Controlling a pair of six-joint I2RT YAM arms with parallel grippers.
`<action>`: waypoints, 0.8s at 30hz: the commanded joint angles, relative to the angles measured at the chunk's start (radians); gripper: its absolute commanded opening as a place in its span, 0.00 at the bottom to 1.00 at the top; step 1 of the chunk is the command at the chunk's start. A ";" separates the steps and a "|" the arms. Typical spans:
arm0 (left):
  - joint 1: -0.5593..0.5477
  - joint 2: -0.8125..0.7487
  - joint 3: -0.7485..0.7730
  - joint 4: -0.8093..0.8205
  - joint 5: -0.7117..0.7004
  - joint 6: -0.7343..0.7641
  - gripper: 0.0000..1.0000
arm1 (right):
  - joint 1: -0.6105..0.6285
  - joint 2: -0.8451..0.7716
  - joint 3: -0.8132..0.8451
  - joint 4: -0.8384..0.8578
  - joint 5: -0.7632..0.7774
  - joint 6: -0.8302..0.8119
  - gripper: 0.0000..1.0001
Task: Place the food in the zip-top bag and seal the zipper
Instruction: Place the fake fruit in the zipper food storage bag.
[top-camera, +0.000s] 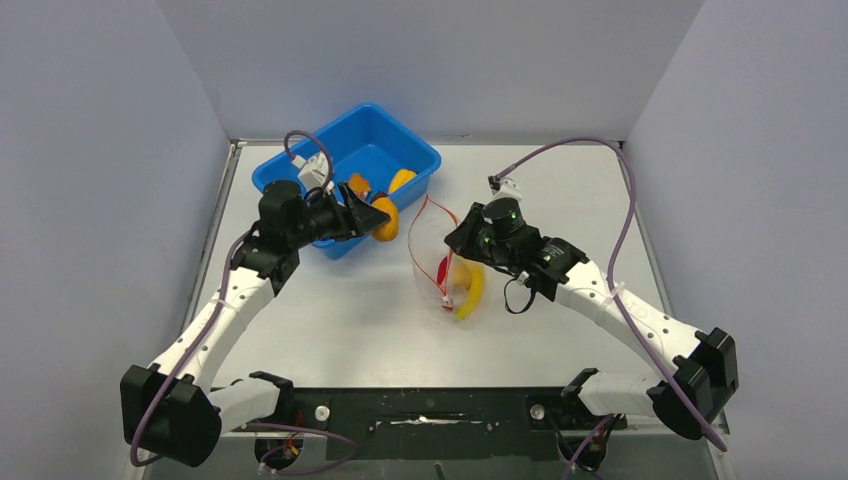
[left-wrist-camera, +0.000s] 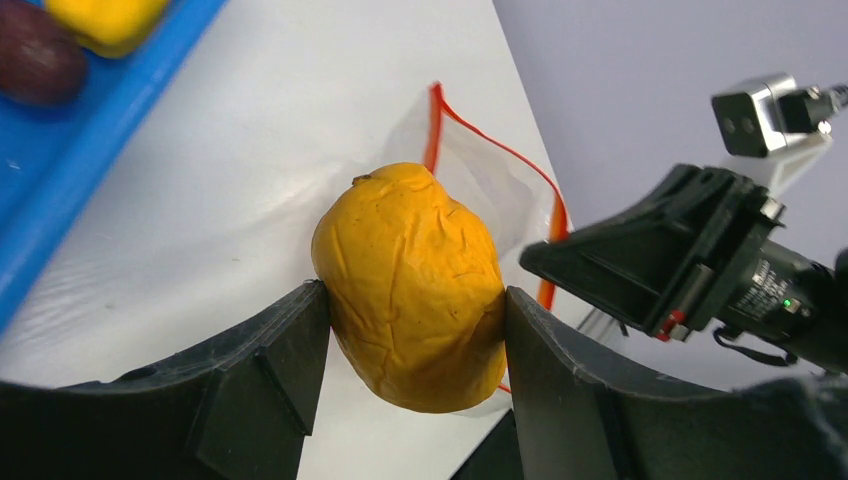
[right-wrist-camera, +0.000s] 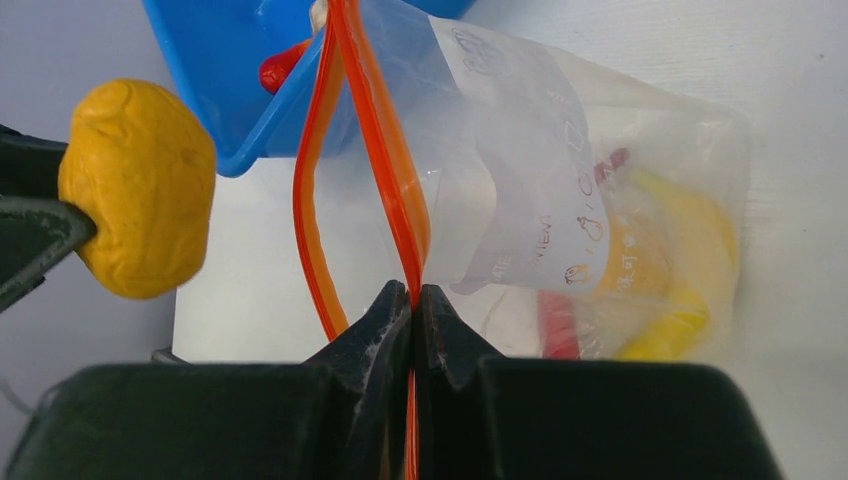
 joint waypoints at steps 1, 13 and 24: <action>-0.074 -0.033 -0.006 0.106 0.036 -0.081 0.38 | -0.006 0.013 0.014 0.104 -0.024 0.038 0.00; -0.149 -0.049 -0.068 0.194 0.018 -0.143 0.38 | 0.003 0.051 0.048 0.167 -0.092 0.042 0.00; -0.156 -0.009 -0.097 0.239 0.010 -0.153 0.38 | 0.017 0.062 0.063 0.215 -0.131 0.052 0.00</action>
